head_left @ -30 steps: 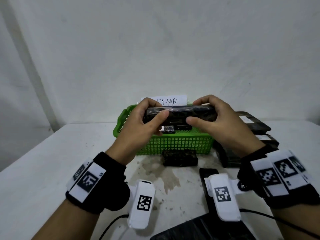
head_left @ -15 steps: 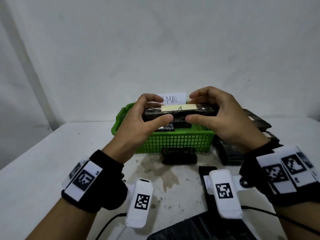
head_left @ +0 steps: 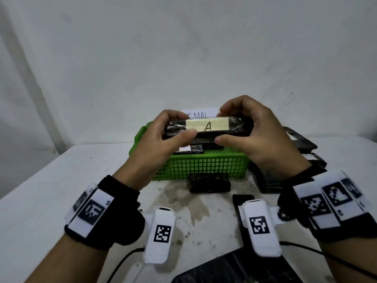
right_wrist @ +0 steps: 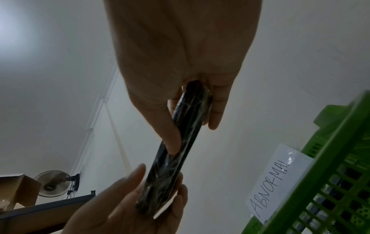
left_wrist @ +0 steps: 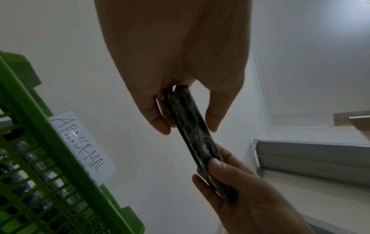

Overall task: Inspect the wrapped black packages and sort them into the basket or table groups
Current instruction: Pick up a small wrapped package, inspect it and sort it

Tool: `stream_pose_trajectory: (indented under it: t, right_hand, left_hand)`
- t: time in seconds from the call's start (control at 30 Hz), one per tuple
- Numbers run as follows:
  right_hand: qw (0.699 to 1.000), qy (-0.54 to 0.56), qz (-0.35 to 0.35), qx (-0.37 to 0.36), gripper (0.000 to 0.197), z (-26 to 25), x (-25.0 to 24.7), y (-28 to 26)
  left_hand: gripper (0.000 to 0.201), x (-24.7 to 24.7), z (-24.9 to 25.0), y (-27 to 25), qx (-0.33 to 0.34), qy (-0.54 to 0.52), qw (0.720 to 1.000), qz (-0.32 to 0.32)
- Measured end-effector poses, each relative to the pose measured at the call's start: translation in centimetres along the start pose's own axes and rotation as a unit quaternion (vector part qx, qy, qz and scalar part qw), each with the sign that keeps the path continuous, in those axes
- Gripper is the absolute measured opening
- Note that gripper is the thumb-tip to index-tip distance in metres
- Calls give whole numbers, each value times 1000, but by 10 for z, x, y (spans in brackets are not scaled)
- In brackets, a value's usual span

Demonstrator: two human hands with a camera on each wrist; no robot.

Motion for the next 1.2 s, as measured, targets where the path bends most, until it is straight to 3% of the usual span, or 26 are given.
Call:
stream_pose_trajectory:
  t: [0.1,0.23,0.47,0.7,0.8,0.9,1.07,1.2]
  right_hand:
    - [1000,-14,-21,5,47,0,1,-1]
    - [998,-2,-49,27,33,-1,5,-5]
    - [994,-104,-21,23,29,5,12,-2]
    - [991,-135,8,7,18,-1,17,-5]
    - [997,-68,7,-19,20,-7,13,-4]
    - [1000,-21,0,-8,18,3,9,1]
    - [999,-51,18,3,21,17,16,2]
    - [999,-33,-12,9,24,15,22,1]
  left_hand:
    - [30,1,-3,1,-13,-37,999,-2]
    - [41,-2,1,0,22,6,1000,-8]
    - [27,8,-3,-1,14,-34,999,-3]
    - [28,5,-2,0,27,-18,999,10]
    - [22,-3,3,0,17,-153,988,-10]
    - [46,-6,11,-2,21,-295,951,-90]
    - [39,11,14,-5,83,-117,981,-133]
    - [34,10,16,-5,85,-96,985,-111]
Point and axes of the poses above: each hand's wrist, its own y-axis towards the middle knuckle, its own x-axis out of the palm, z = x × y, the point moved 5 cm from there along y, towards the middle knuckle, and after that the axes turned 7 degrees about x, right-handed, at the moved point
